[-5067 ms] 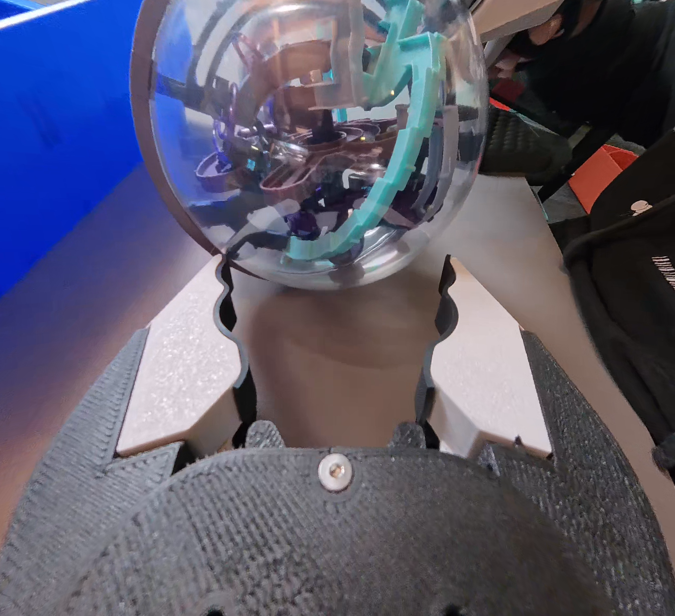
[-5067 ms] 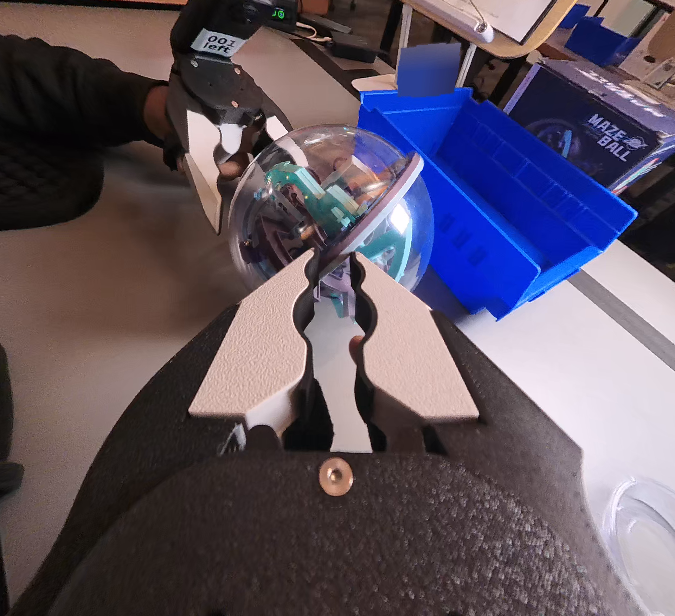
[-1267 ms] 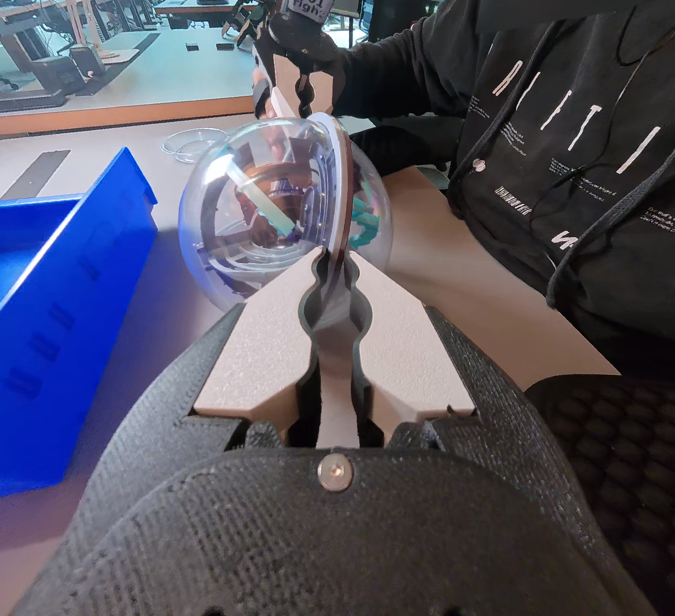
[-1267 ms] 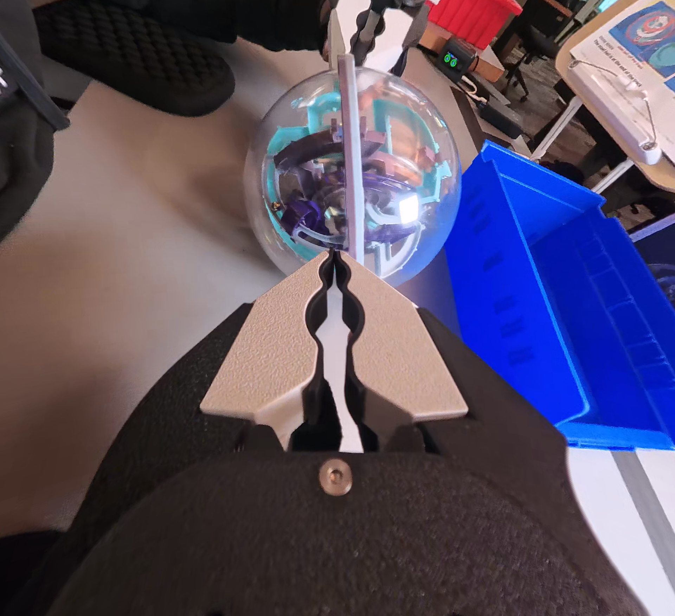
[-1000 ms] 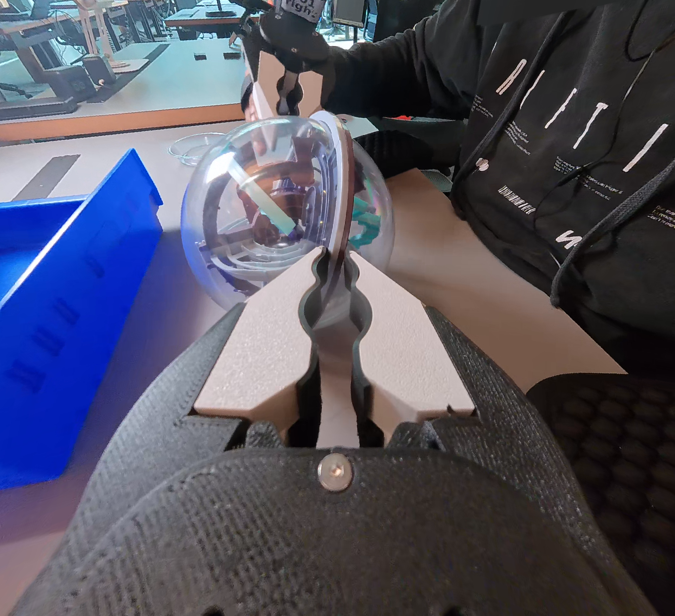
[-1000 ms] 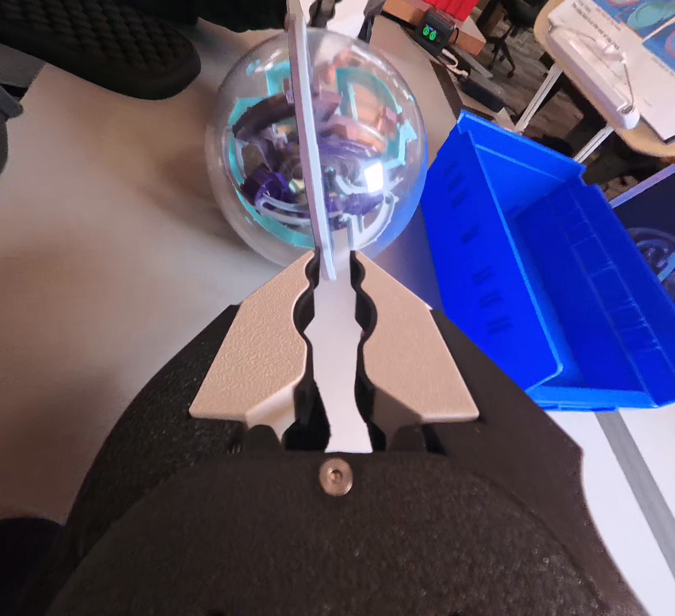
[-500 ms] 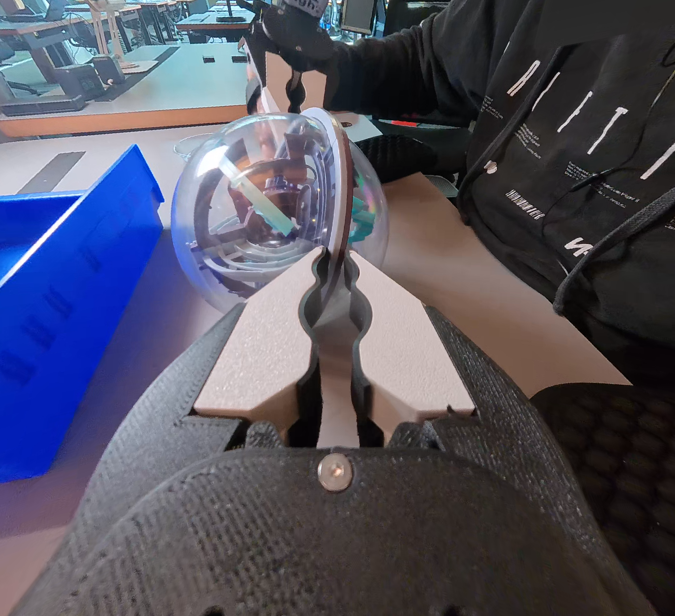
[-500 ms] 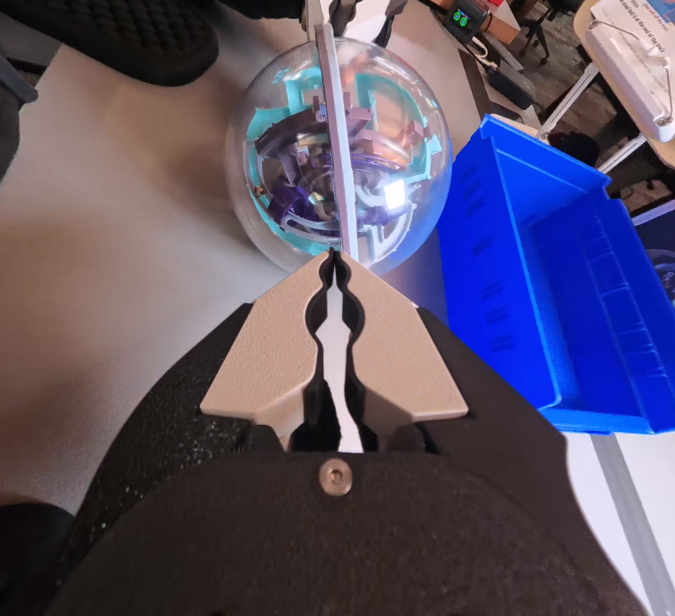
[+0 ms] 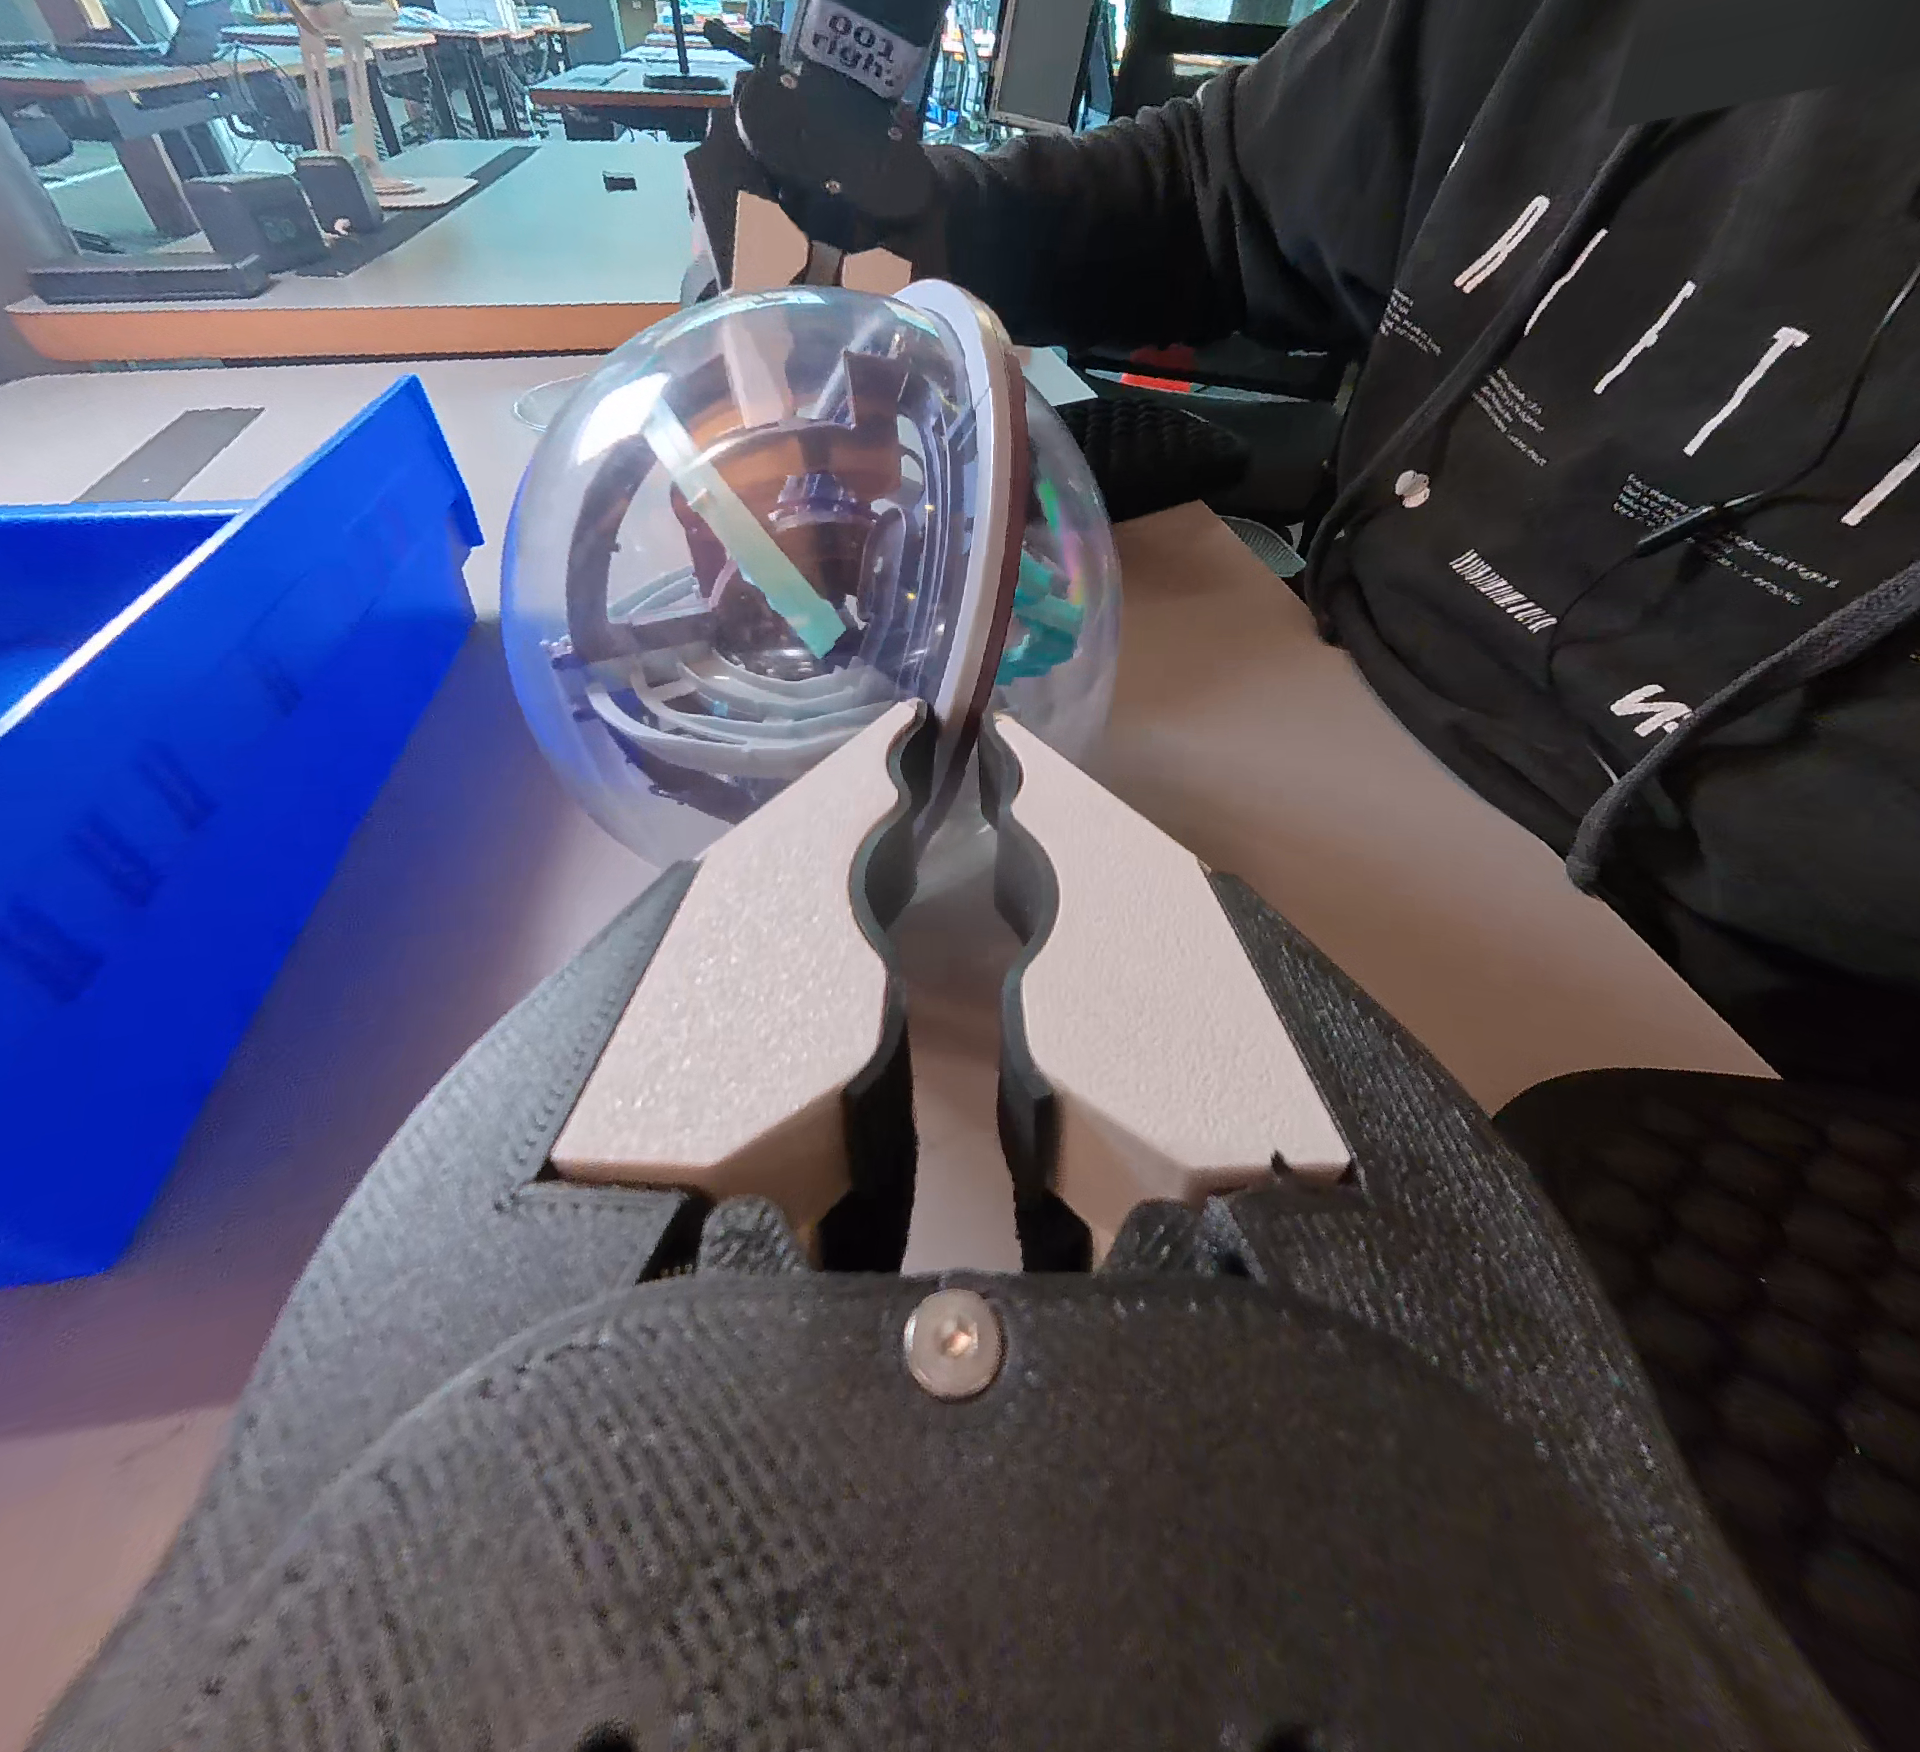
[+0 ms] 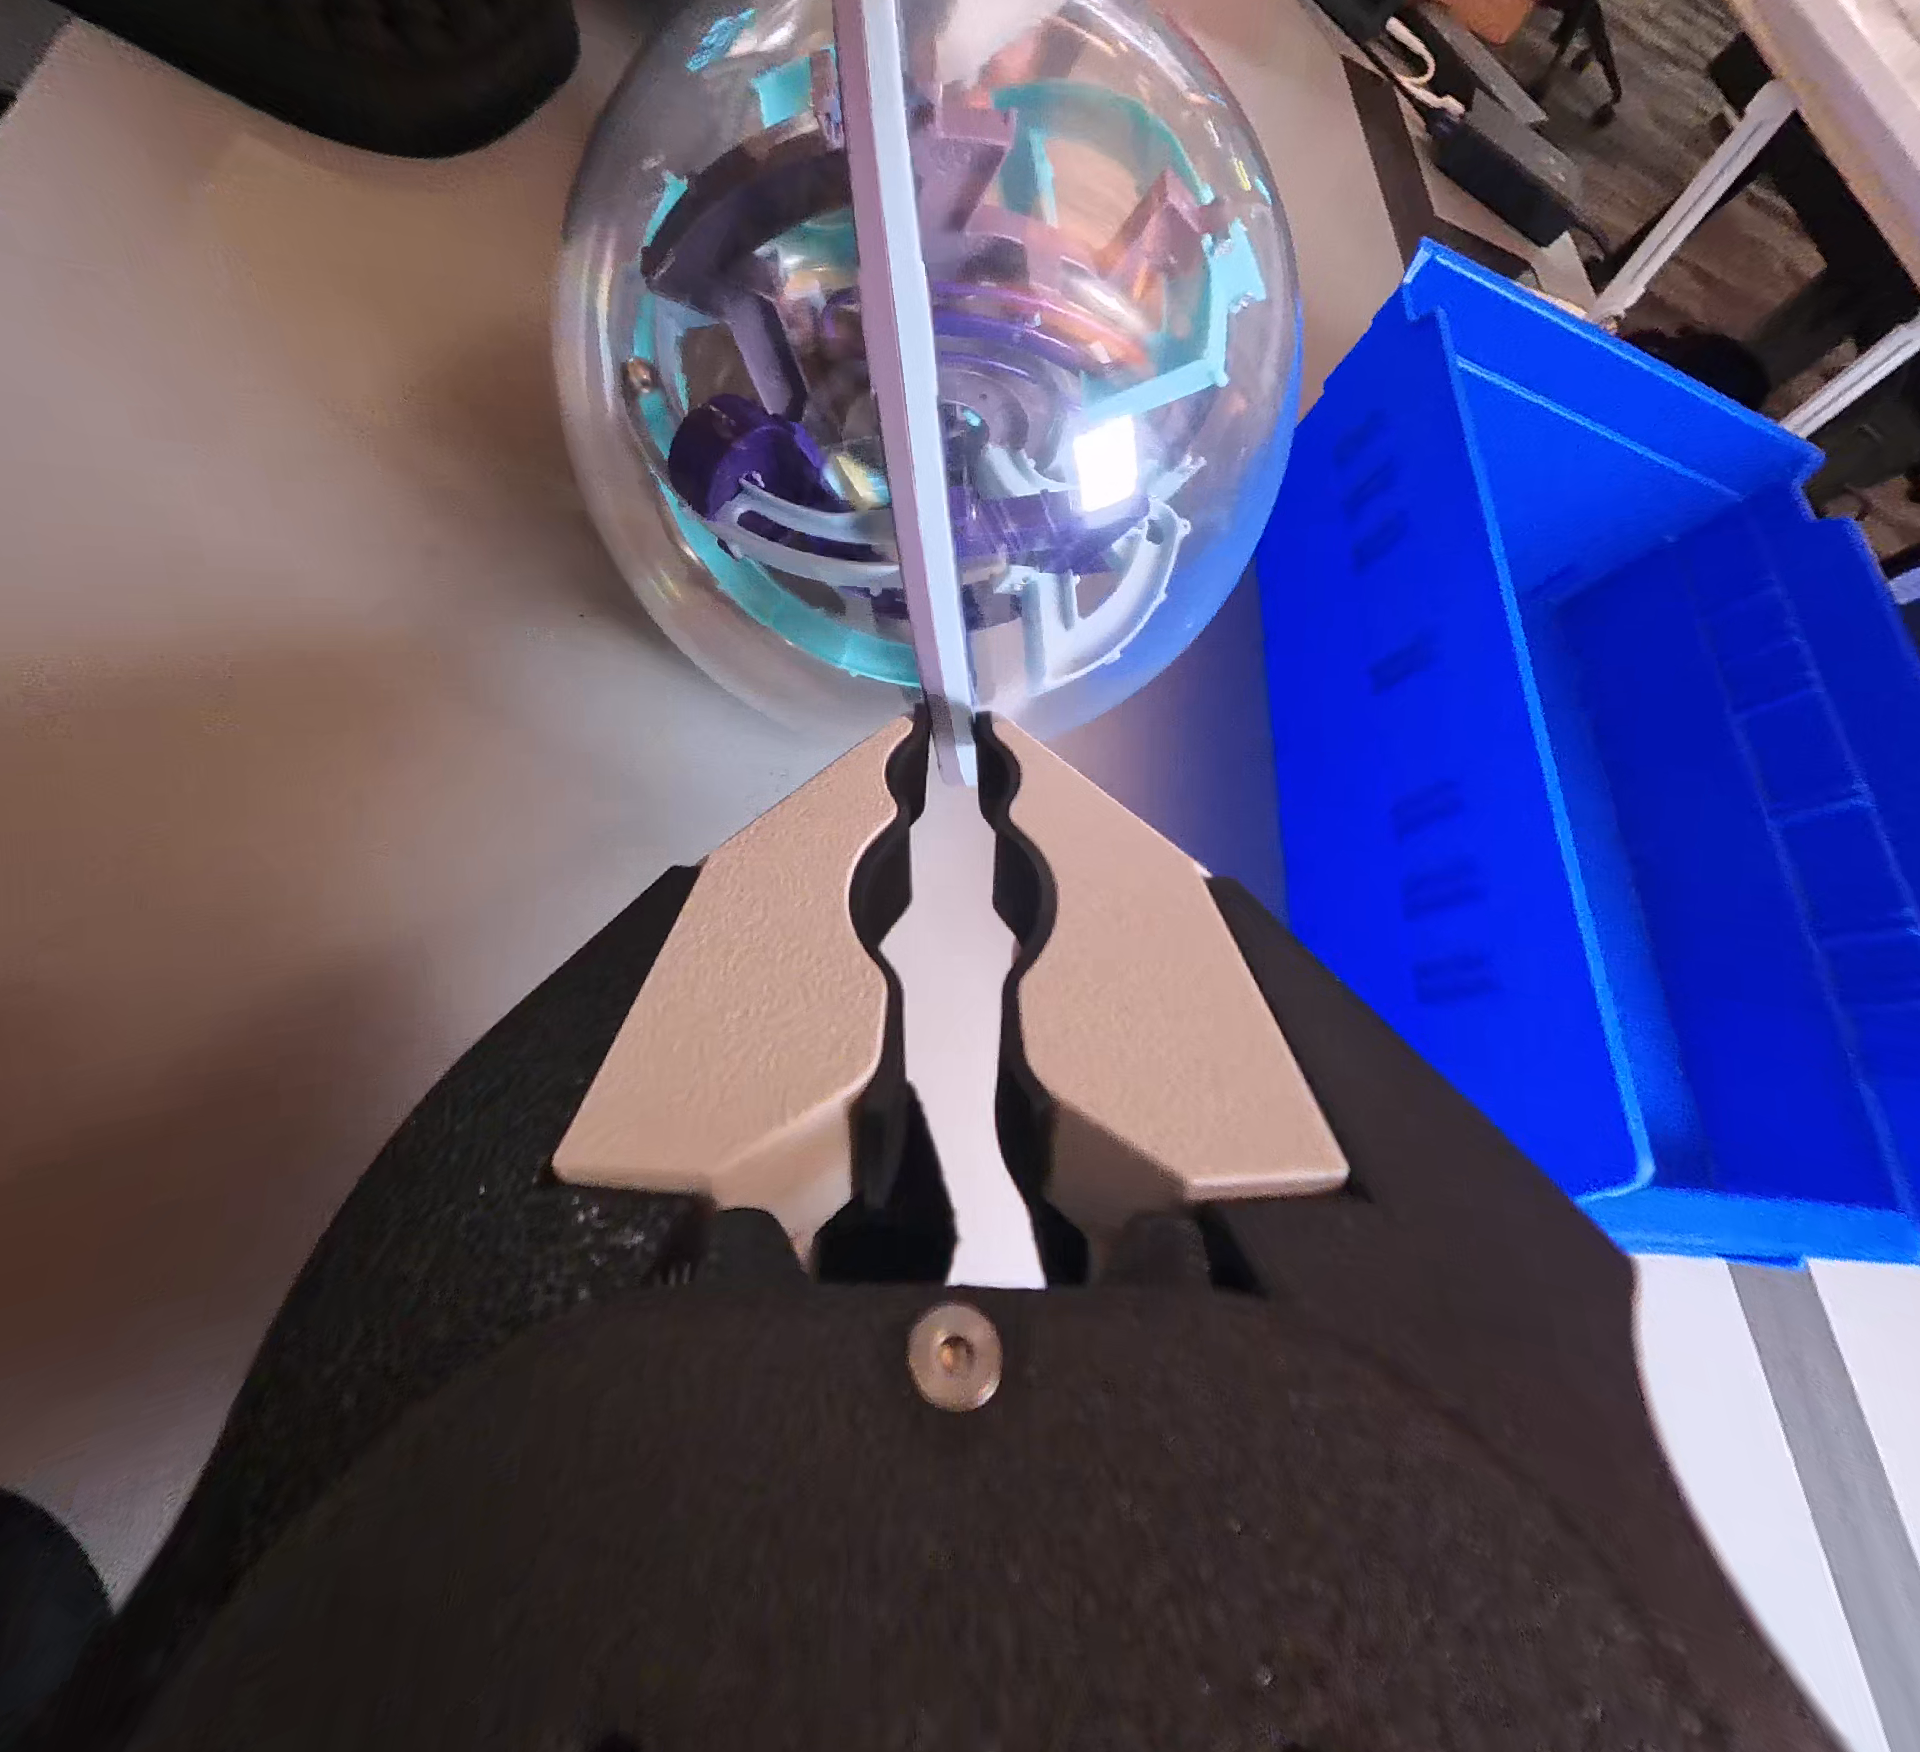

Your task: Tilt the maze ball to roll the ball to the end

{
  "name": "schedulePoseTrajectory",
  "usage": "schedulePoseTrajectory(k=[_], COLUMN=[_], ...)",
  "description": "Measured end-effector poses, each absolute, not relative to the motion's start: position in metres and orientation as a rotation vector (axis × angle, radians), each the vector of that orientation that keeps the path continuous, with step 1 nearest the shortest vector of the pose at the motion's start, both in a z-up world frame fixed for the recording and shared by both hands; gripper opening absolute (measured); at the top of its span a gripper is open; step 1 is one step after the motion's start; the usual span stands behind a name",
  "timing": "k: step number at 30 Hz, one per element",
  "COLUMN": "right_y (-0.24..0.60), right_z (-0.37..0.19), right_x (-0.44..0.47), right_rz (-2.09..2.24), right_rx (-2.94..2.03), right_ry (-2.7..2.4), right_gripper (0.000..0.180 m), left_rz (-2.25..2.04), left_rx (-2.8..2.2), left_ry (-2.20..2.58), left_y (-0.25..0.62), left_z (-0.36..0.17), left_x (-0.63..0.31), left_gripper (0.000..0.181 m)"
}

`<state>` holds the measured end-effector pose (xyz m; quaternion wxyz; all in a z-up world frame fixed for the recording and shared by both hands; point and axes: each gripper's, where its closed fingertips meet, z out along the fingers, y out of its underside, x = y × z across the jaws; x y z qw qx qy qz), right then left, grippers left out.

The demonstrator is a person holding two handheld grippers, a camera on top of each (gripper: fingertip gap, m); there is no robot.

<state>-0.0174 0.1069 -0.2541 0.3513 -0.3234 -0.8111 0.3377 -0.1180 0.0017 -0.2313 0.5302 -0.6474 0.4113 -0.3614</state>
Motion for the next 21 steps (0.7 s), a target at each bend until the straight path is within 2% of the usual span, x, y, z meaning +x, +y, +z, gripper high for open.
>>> schedulePoseTrajectory(k=[21], right_y=[0.105], right_z=[-0.227], right_x=[0.019], right_rz=[0.774], right_rx=[-0.949], right_ry=[-2.357], right_gripper=[0.006], left_rz=[-0.938], left_rx=[-1.603], left_ry=[0.995], left_y=[0.001], left_z=[-0.247], left_x=[-0.085], left_gripper=[0.007])
